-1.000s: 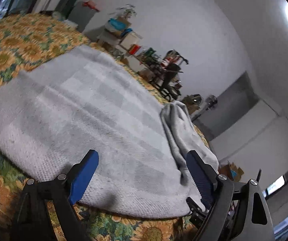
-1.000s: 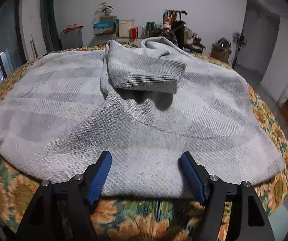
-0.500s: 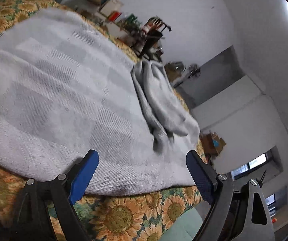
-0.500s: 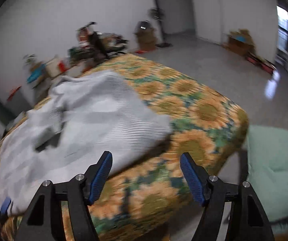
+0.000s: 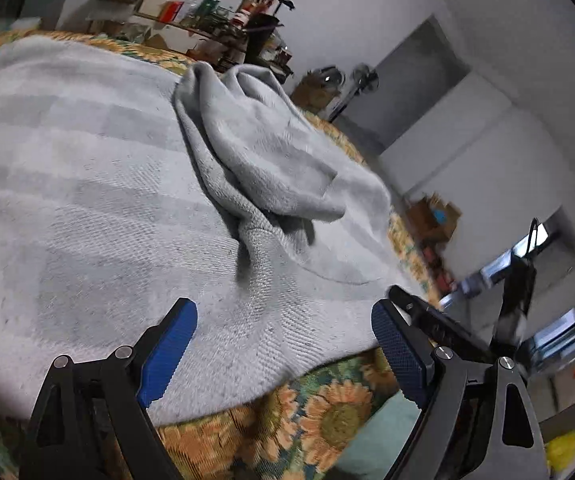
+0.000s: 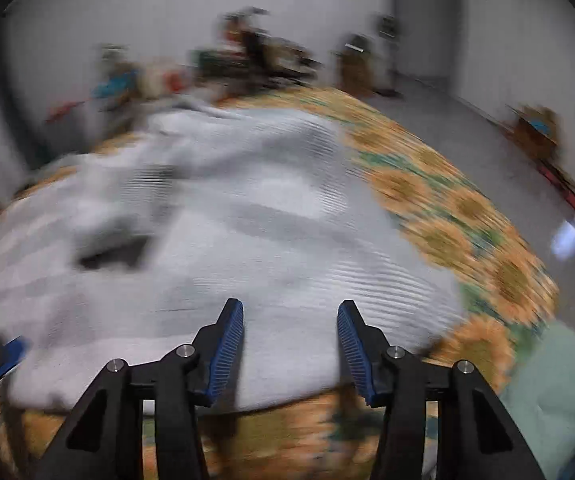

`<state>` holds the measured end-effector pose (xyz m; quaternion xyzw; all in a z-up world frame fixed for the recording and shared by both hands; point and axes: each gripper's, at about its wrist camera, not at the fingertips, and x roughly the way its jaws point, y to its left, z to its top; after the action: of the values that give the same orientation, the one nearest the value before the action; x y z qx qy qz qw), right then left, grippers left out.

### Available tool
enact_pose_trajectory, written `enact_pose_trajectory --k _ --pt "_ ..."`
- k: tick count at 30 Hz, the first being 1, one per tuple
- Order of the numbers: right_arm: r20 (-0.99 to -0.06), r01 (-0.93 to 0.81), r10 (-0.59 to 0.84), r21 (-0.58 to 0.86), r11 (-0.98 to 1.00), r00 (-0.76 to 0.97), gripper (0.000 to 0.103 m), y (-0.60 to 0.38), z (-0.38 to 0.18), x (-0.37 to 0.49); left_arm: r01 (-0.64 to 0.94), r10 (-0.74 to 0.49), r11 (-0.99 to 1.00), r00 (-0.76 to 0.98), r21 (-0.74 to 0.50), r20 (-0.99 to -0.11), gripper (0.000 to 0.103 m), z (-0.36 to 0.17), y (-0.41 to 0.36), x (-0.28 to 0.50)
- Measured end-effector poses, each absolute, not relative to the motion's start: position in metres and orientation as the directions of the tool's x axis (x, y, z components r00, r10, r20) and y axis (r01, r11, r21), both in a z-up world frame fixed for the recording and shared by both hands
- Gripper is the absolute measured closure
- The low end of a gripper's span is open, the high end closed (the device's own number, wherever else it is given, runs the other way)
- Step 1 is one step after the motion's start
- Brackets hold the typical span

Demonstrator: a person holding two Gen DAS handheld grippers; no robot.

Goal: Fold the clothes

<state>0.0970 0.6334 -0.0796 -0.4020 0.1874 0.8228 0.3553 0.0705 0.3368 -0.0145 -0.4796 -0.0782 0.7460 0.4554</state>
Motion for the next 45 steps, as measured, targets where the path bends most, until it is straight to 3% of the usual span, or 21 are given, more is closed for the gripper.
enact_pose_trajectory --k 2,4,6,13,18,20,21,22,23,25,28,30,34,37,39,42,45 --pt "-0.8 -0.763 0.466 -0.016 -0.646 -0.378 0.049 0.637 -0.079 0.101 -0.597 0.682 -0.64 -0.15 -0.484 -0.716 0.015 -0.023 0.345 0.067" --pt "-0.8 -0.777 0.492 -0.051 -0.627 -0.345 0.047 0.638 -0.078 0.104 -0.596 0.672 -0.651 -0.165 -0.469 -0.722 0.014 -0.022 0.344 0.066" --pt "-0.779 -0.706 0.467 -0.044 -0.707 -0.419 0.047 0.625 -0.067 0.088 -0.583 0.646 -0.68 -0.19 -0.444 -0.74 0.014 -0.015 0.345 0.064" --pt "-0.741 -0.442 0.142 0.225 -0.868 -0.656 0.044 0.608 -0.055 0.008 -0.507 0.64 -0.732 -0.283 -0.455 -0.715 0.014 0.003 0.315 0.039" --pt "-0.702 -0.422 -0.029 0.459 -0.782 -0.711 0.033 0.629 -0.067 -0.019 -0.429 0.607 -0.778 -0.323 -0.459 -0.726 0.014 0.0 0.286 0.025" --pt "-0.73 -0.456 -0.014 0.441 -0.773 -0.683 0.032 0.631 -0.076 -0.028 -0.412 0.605 -0.782 -0.323 -0.467 -0.728 0.014 -0.002 0.281 0.023" --pt "-0.746 -0.472 -0.003 0.425 -0.772 -0.665 0.043 0.631 -0.081 -0.033 -0.407 0.604 -0.784 -0.322 -0.469 -0.729 0.014 -0.003 0.279 0.023" --pt "-0.764 -0.481 0.011 0.395 -0.782 -0.645 0.066 0.628 -0.084 -0.036 -0.403 0.603 -0.785 -0.322 -0.471 -0.73 0.014 -0.004 0.278 0.023" --pt "-0.763 -0.47 0.009 0.389 -0.792 -0.646 0.072 0.624 -0.085 -0.033 -0.399 0.602 -0.786 -0.322 -0.472 -0.731 0.014 -0.005 0.276 0.023" --pt "-0.746 -0.443 0.013 0.382 -0.811 -0.666 0.093 0.618 -0.081 -0.029 -0.403 0.598 -0.788 -0.323 -0.465 -0.734 0.014 -0.005 0.276 0.025" --pt "-0.691 -0.423 0.073 0.353 -0.835 -0.719 0.097 0.615 -0.059 -0.018 -0.403 0.607 -0.782 -0.314 -0.476 -0.73 0.014 -0.006 0.278 0.028" --pt "-0.638 -0.419 0.138 0.314 -0.852 -0.757 0.097 0.614 -0.033 -0.008 -0.4 0.618 -0.773 -0.301 -0.493 -0.726 0.014 -0.006 0.277 0.028" --pt "-0.469 -0.415 0.327 0.094 -0.905 -0.82 0.097 0.593 0.037 0.005 -0.394 0.645 -0.754 -0.294 -0.526 -0.705 0.014 -0.003 0.274 0.031" --pt "-0.388 -0.295 0.277 -0.014 -0.955 -0.879 0.097 0.557 0.065 0.01 -0.392 0.656 -0.746 -0.297 -0.538 -0.694 0.014 -0.001 0.272 0.034" --pt "-0.43 -0.199 0.206 -0.061 -0.978 -0.879 0.09 0.531 0.057 0.006 -0.377 0.658 -0.747 -0.299 -0.548 -0.691 0.014 -0.002 0.27 0.034" --pt "-0.587 -0.078 0.069 -0.011 -0.997 -0.807 0.062 0.503 0.017 -0.001 -0.323 0.642 -0.765 -0.308 -0.558 -0.702 0.014 -0.007 0.26 0.031" --pt "-0.668 -0.11 0.048 0.051 -0.993 -0.742 0.057 0.501 -0.019 0.002 -0.271 0.625 -0.78 -0.317 -0.564 -0.713 0.014 -0.012 0.247 0.028"
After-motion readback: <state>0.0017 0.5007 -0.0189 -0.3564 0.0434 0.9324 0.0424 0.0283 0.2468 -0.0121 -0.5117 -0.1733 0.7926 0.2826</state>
